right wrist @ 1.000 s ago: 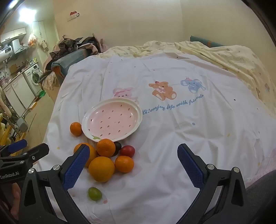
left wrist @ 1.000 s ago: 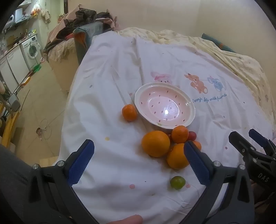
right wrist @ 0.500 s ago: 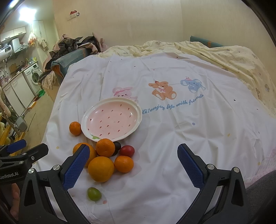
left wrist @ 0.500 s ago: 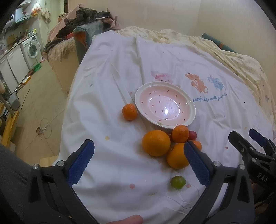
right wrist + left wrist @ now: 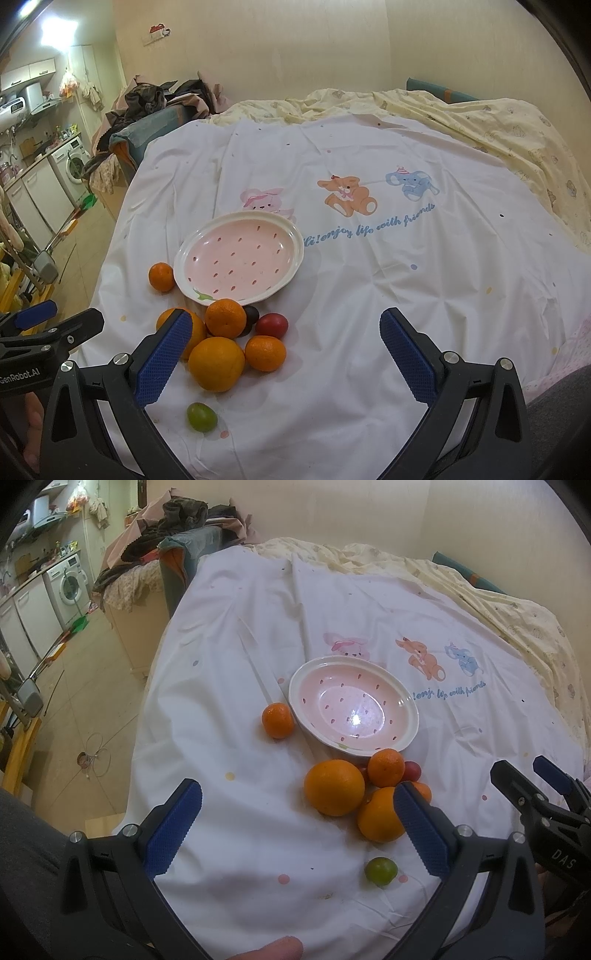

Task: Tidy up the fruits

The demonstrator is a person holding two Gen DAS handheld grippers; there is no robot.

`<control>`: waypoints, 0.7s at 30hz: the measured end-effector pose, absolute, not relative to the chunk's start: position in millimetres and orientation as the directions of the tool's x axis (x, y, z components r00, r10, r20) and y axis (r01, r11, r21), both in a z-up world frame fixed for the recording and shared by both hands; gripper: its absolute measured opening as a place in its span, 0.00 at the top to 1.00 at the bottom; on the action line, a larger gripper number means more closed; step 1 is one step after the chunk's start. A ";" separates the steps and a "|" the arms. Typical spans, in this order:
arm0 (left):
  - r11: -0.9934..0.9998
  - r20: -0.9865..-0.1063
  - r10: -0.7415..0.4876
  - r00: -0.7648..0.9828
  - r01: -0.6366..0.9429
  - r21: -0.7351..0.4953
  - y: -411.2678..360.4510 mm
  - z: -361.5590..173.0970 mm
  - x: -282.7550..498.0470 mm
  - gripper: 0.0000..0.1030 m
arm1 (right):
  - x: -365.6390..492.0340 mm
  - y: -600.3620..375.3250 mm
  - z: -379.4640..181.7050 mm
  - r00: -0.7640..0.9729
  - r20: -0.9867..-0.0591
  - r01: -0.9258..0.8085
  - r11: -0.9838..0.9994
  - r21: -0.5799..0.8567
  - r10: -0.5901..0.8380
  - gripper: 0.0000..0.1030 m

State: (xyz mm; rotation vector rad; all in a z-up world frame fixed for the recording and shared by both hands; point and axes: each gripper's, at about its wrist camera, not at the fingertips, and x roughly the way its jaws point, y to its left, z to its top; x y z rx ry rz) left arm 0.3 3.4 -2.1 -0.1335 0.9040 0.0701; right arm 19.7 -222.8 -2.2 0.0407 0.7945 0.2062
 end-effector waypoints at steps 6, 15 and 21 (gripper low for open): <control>0.989 -0.784 0.005 0.621 -0.119 -0.088 4.0 -1.8 -0.1 0.01 | 19.8 -223.1 -2.5 0.682 -0.704 -0.168 0.979 0.114 0.199 0.00; 0.989 -0.785 0.005 0.620 -0.120 -0.088 4.4 -1.5 0.1 0.01 | 19.2 -222.0 -1.2 0.682 -0.704 -0.170 0.979 0.113 0.200 0.00; 0.989 -0.784 0.004 0.620 -0.119 -0.089 4.6 -1.2 0.1 0.01 | 18.0 -220.0 0.2 0.681 -0.704 -0.174 0.978 0.111 0.201 0.00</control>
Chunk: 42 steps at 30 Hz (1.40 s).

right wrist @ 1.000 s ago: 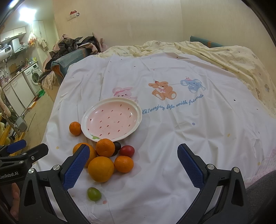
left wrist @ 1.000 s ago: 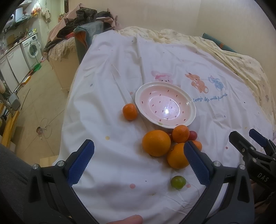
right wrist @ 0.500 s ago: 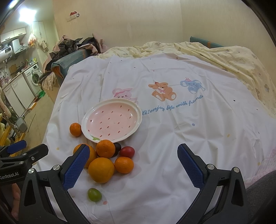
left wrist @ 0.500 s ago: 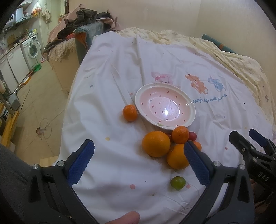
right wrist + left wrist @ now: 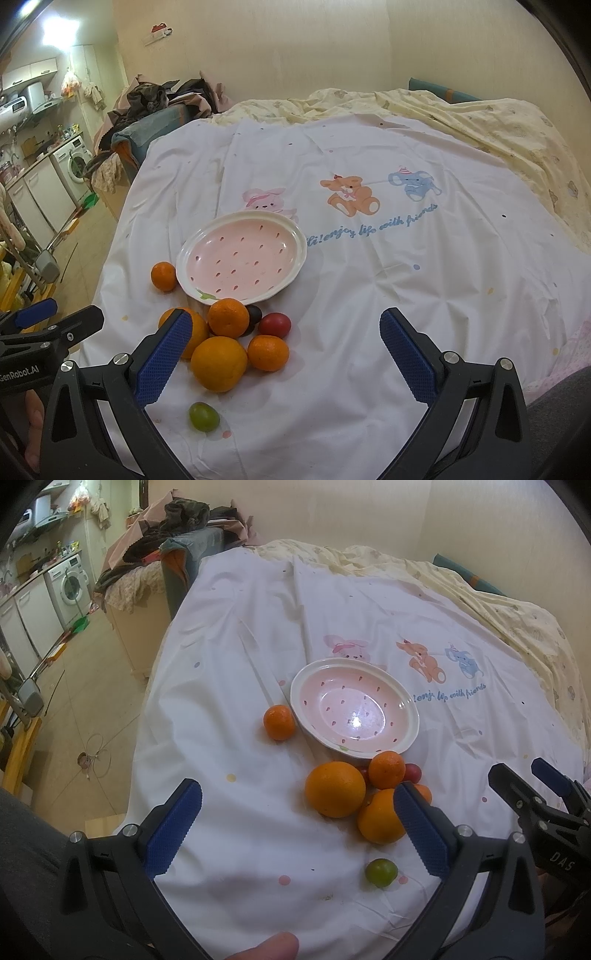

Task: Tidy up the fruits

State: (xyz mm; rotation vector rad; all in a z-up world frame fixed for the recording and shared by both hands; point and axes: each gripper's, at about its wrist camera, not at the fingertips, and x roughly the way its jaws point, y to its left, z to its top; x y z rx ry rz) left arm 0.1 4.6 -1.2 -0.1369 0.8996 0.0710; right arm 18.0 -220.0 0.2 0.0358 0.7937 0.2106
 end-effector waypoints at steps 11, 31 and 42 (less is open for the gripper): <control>0.990 -0.779 0.001 0.627 -0.110 -0.087 2.7 2.1 0.6 0.01 | 18.2 -217.8 -0.7 0.678 -0.707 -0.176 0.979 0.107 0.199 0.00; 0.991 -0.778 0.018 0.628 -0.113 -0.069 1.1 3.2 -0.3 0.01 | 19.5 -216.6 -3.5 0.671 -0.713 -0.177 0.978 0.113 0.204 0.00; 0.994 -0.806 0.092 0.584 -0.105 0.037 -3.2 5.1 20.1 0.01 | 49.3 -236.0 -1.4 0.569 -0.765 -0.177 0.954 0.243 0.301 0.00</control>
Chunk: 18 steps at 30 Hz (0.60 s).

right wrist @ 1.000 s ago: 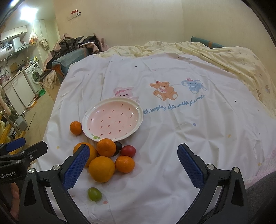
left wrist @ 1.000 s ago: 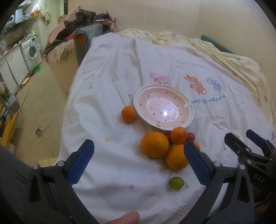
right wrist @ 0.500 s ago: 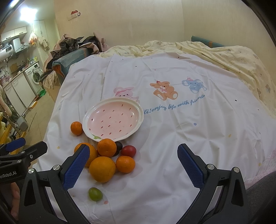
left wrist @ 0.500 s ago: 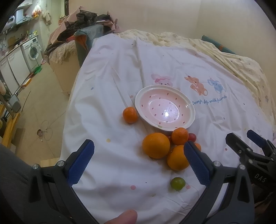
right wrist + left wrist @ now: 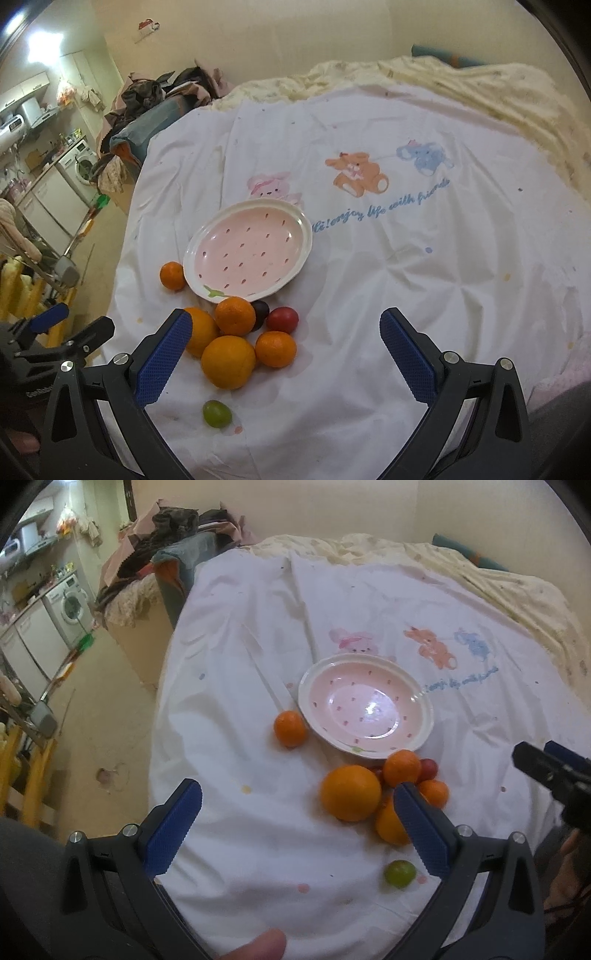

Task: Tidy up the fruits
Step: 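Grasp a small mandarin with the left tool while the right tool grasps a large orange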

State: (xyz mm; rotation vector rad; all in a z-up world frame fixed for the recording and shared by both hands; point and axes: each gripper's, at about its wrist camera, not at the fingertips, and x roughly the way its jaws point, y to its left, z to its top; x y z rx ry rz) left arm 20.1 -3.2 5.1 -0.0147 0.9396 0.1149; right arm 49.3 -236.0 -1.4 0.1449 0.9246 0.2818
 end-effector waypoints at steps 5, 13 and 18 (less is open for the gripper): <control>0.990 -0.836 0.108 0.538 -0.139 0.039 4.8 2.2 34.2 0.01 | 71.9 -239.2 0.8 0.532 -0.776 -0.189 0.941 0.281 0.339 0.00; 0.982 -0.871 0.069 0.486 -0.186 -0.026 21.5 0.6 54.1 0.01 | 109.9 -230.3 -6.3 0.408 -0.818 -0.240 0.912 0.332 0.405 0.00; 0.981 -0.881 0.071 0.468 -0.195 -0.025 27.3 0.3 72.0 0.01 | 135.0 -206.5 -37.2 0.213 -0.836 -0.262 0.854 0.449 0.505 0.17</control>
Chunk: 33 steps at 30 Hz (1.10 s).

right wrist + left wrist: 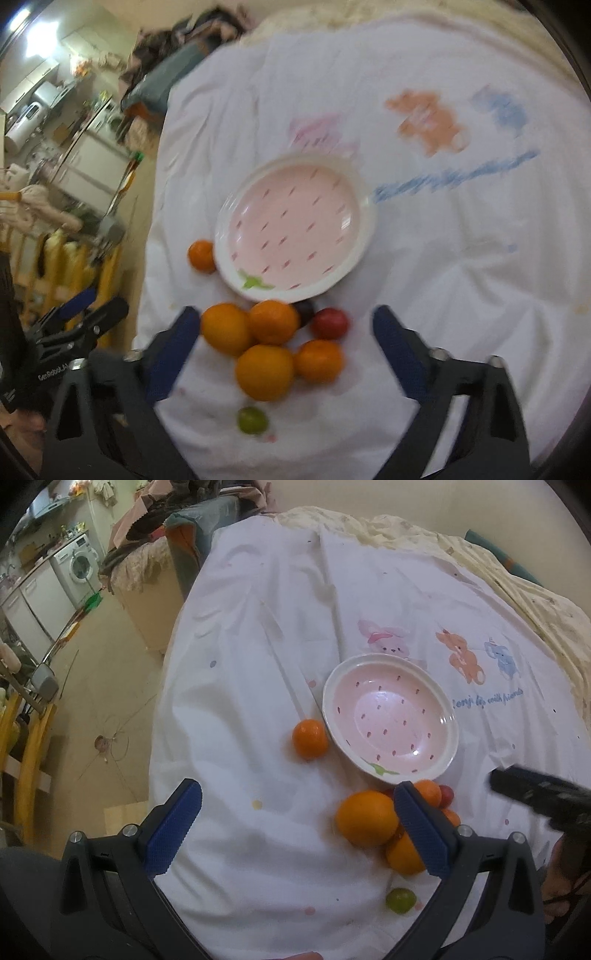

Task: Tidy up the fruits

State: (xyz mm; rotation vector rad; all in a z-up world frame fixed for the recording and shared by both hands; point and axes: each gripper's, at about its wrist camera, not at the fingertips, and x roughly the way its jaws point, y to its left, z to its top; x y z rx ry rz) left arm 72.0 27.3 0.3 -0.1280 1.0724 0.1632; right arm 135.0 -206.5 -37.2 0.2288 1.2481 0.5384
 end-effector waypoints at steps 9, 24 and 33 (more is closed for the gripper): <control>0.982 -0.889 0.062 0.454 -0.189 -0.028 29.2 -8.4 83.5 0.01 | 152.2 -169.5 -99.5 -0.008 -0.868 -0.198 0.850 0.488 0.496 0.36; 0.975 -0.909 -0.007 0.416 -0.198 -0.098 33.0 -21.7 86.5 0.01 | 156.1 -216.1 -61.7 0.133 -0.795 -0.143 0.805 0.576 0.592 0.55; 0.964 -0.955 -0.066 0.288 -0.227 -0.135 19.6 -50.2 92.7 0.11 | 145.0 -261.2 -35.8 0.249 -0.750 -0.087 0.786 0.612 0.612 0.55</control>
